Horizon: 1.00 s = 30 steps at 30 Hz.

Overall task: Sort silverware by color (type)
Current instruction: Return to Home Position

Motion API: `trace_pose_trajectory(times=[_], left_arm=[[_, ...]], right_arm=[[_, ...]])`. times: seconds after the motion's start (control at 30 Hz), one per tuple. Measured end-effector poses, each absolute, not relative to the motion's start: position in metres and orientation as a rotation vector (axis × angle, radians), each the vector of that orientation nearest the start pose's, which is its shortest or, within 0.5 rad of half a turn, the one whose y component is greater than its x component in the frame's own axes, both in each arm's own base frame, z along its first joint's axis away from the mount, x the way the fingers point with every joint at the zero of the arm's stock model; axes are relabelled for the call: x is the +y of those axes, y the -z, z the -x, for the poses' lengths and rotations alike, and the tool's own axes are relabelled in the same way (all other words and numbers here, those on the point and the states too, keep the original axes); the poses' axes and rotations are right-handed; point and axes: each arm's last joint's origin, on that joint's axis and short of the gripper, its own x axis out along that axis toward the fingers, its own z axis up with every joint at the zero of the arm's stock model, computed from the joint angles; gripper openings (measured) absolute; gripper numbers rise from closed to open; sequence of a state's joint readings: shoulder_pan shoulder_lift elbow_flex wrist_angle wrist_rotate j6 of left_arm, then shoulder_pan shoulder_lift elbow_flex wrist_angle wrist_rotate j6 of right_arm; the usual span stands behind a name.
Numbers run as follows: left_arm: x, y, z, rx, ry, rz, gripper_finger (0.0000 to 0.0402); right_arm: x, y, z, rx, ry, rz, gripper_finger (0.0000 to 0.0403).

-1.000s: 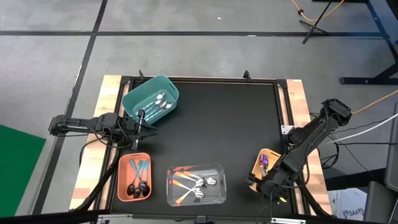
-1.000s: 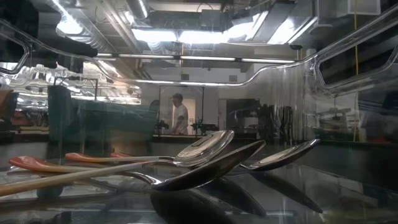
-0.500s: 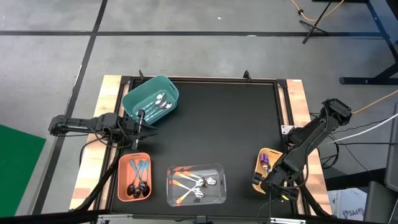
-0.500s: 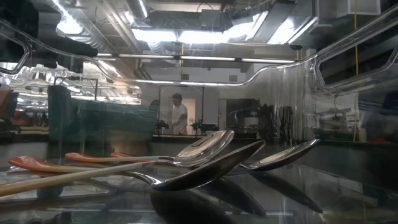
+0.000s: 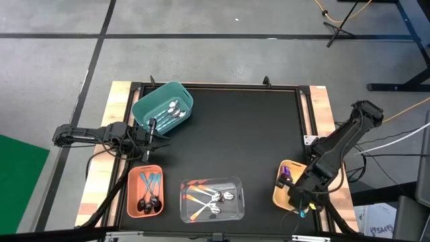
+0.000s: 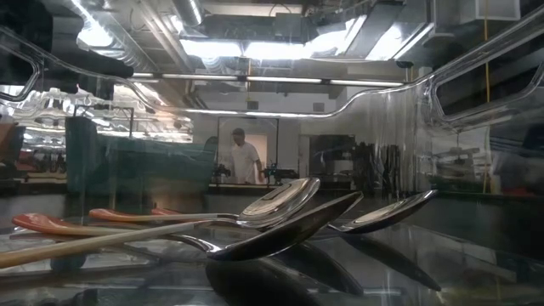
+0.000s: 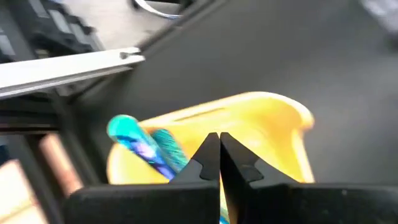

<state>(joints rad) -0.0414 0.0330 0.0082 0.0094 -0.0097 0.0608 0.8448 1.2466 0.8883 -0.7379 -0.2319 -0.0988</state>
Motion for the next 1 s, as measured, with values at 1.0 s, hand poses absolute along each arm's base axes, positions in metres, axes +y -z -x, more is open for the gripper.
trace_pose_trajectory(times=[1.0], left_arm=[[-0.004, -0.165, -0.099, 0.014, 0.032, -0.061, 0.0089]], right_arm=[[0.032, -0.334, -0.104, 0.437, -0.371, 0.436, 0.0000]])
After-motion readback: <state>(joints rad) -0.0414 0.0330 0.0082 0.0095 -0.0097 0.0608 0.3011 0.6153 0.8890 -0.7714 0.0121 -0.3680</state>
